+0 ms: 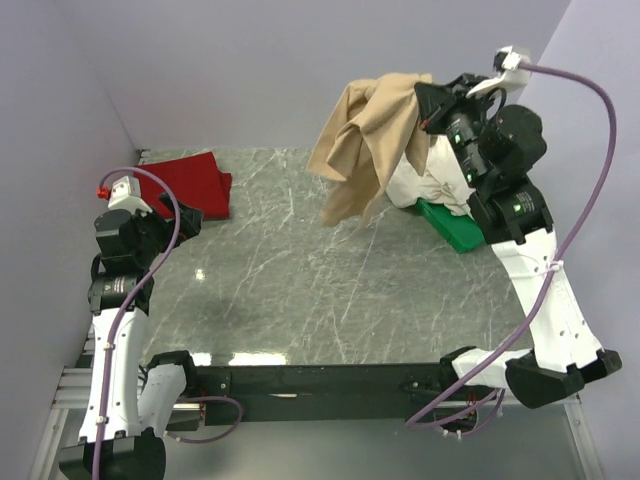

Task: Fold and stack the t-shirts
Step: Move the tshirt to the center of the board, then flatten the tshirt out

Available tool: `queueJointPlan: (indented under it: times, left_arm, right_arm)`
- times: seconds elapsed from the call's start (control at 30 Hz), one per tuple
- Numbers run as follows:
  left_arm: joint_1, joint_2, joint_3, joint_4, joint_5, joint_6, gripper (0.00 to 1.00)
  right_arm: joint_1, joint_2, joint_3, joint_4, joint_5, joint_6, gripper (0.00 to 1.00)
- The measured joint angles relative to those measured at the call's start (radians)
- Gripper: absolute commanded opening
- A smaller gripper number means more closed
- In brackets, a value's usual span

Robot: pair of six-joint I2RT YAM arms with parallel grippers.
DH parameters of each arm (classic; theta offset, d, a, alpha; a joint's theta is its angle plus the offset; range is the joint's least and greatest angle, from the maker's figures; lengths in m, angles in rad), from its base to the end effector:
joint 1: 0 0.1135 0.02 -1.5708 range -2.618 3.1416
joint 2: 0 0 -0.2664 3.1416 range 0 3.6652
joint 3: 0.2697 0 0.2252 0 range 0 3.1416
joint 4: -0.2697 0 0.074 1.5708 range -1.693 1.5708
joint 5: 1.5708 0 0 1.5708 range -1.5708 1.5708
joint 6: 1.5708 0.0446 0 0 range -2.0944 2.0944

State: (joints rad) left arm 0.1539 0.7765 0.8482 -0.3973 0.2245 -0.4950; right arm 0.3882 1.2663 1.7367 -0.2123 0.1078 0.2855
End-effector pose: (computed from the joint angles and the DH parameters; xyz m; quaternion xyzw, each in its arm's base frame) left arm 0.1532 0.0137 0.3380 -0.1954 0.7860 -0.1880 0.5556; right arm 0.2062 0.0792 0.5497 0.0114 0.6107 0.2304 0.7575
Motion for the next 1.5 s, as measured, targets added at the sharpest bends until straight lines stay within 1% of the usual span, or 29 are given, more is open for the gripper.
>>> queueJointPlan:
  times: [0.03, 0.07, 0.13, 0.27, 0.33, 0.47, 0.6, 0.7, 0.8, 0.93, 0.97, 1.1, 1.2, 1.33, 1.5]
  left_arm:
    - [0.000, -0.001, -0.005, 0.010, 0.000, -0.002, 0.99]
    - [0.000, -0.002, -0.011, 0.019, 0.001, -0.006, 0.99]
    - [0.000, -0.008, -0.030, 0.039, 0.007, -0.021, 0.99]
    - [-0.019, -0.038, -0.103, 0.090, 0.013, -0.065, 0.98]
    - [-0.062, -0.037, -0.126, 0.101, 0.002, -0.082, 0.98]
    - [-0.219, 0.013, -0.130, 0.117, -0.060, -0.111, 0.97]
    - [-0.362, 0.094, -0.130, 0.159, -0.133, -0.135, 0.94]
    - [-0.440, 0.178, -0.132, 0.216, -0.148, -0.159, 0.86]
    - [-0.484, 0.285, -0.132, 0.282, -0.132, -0.185, 0.78]
    - [-0.525, 0.443, -0.128, 0.329, -0.140, -0.203, 0.72]
    - [-0.537, 0.480, -0.124, 0.331, -0.147, -0.203, 0.69]
    - [-0.609, 0.600, -0.082, 0.330, -0.208, -0.196, 0.66]
    - [-0.670, 0.688, 0.008, 0.307, -0.285, -0.175, 0.64]
    - [-0.717, 0.751, 0.073, 0.301, -0.383, -0.159, 0.63]
    - [-0.751, 0.817, 0.117, 0.246, -0.497, -0.147, 0.64]
  right_arm:
    - [0.000, -0.016, -0.046, 0.014, -0.011, 0.018, 0.49]
    - [0.000, -0.025, -0.076, 0.013, -0.019, 0.037, 0.63]
    - [0.000, -0.021, -0.148, 0.022, -0.024, 0.072, 0.80]
    - [0.000, 0.054, -0.314, 0.014, -0.023, 0.134, 0.82]
    - [0.000, 0.097, -0.425, 0.011, -0.027, 0.155, 0.82]
    - [0.000, 0.122, -0.674, -0.024, -0.049, 0.190, 0.82]
    - [0.000, 0.064, -0.784, -0.020, -0.061, 0.202, 0.82]
    - [0.000, -0.009, -0.820, 0.012, -0.064, 0.206, 0.81]
    - [0.000, -0.069, -0.856, 0.047, -0.064, 0.208, 0.81]
    - [0.000, -0.093, -0.880, 0.056, -0.063, 0.208, 0.81]
    - [0.000, -0.093, -0.883, 0.058, -0.064, 0.208, 0.81]
    - [0.000, -0.103, -0.912, 0.089, -0.080, 0.218, 0.81]
    - [0.000, -0.102, -0.924, 0.101, -0.098, 0.225, 0.81]
    - [0.000, -0.098, -0.925, 0.118, -0.126, 0.234, 0.80]
    - [0.000, -0.088, -0.927, 0.149, -0.158, 0.245, 0.80]
